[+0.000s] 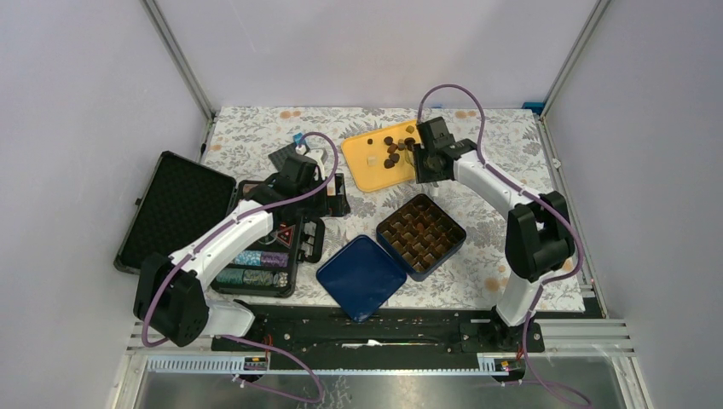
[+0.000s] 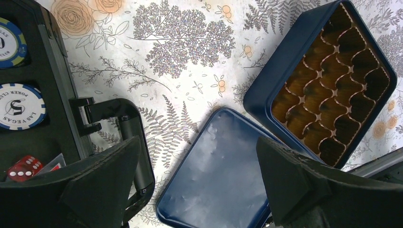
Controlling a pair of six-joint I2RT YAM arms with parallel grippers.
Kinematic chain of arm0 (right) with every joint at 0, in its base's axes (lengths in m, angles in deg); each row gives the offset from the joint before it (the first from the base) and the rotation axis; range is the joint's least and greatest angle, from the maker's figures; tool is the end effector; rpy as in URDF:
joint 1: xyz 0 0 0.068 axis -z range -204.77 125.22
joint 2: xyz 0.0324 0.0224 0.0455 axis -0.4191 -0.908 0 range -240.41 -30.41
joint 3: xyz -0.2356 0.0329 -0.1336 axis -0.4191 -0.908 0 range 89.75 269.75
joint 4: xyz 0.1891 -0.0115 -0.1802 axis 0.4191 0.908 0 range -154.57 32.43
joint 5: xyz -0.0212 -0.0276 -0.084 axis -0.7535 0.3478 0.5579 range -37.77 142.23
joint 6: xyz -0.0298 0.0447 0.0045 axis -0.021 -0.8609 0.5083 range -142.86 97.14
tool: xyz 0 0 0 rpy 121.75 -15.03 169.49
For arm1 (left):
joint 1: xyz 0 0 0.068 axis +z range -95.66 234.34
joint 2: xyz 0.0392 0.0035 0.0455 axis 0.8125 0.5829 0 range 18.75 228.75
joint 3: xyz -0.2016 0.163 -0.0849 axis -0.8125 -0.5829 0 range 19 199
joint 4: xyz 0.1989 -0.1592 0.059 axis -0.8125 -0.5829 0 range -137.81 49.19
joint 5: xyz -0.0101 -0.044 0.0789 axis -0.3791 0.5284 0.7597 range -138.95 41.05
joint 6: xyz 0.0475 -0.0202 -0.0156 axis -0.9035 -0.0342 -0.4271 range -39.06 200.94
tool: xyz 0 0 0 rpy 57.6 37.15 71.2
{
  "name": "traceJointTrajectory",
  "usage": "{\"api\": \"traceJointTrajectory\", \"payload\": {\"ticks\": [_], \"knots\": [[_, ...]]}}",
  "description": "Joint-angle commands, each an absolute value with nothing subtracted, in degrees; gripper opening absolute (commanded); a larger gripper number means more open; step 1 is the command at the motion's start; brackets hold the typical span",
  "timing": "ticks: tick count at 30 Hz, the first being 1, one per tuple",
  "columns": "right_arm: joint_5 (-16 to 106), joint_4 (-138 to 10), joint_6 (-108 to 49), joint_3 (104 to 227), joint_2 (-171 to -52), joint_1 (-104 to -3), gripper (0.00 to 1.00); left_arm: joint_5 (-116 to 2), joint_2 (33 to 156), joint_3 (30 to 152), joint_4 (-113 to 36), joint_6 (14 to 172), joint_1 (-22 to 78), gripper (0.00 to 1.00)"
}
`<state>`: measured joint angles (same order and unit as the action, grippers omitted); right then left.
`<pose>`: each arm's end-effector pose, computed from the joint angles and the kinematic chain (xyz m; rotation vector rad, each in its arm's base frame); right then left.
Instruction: Pack the chocolate
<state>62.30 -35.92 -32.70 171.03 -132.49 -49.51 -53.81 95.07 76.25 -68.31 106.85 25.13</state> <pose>0.3628 0.1601 0.2578 -0.2351 2.4057 0.0621 0.2464 -0.1412 0.2672 0.1122 2.4500 -0.5443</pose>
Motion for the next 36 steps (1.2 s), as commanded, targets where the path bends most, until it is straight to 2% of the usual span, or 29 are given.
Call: {"api": "traceJointTrajectory", "payload": {"ticks": [1, 15, 28, 36], "knots": [[64.3, -38.7, -31.5, 175.5, -134.5, -49.2, 0.47, -52.4, 92.6, 78.0, -67.9, 106.1, 24.9, 0.99], [67.3, -39.0, -31.0, 180.2, -139.9, -49.0, 0.47, -51.9, 92.1, 77.7, -68.0, 106.2, 24.9, 0.99], [65.6, -39.8, -30.8, 176.6, -136.0, -49.0, 0.28, -51.9, 92.1, 77.8, -68.2, 106.6, 24.9, 0.99], [64.2, -39.3, -31.5, 171.7, -128.4, -49.0, 0.26, -52.0, 92.3, 77.6, -68.1, 106.7, 24.9, 0.99]]}}
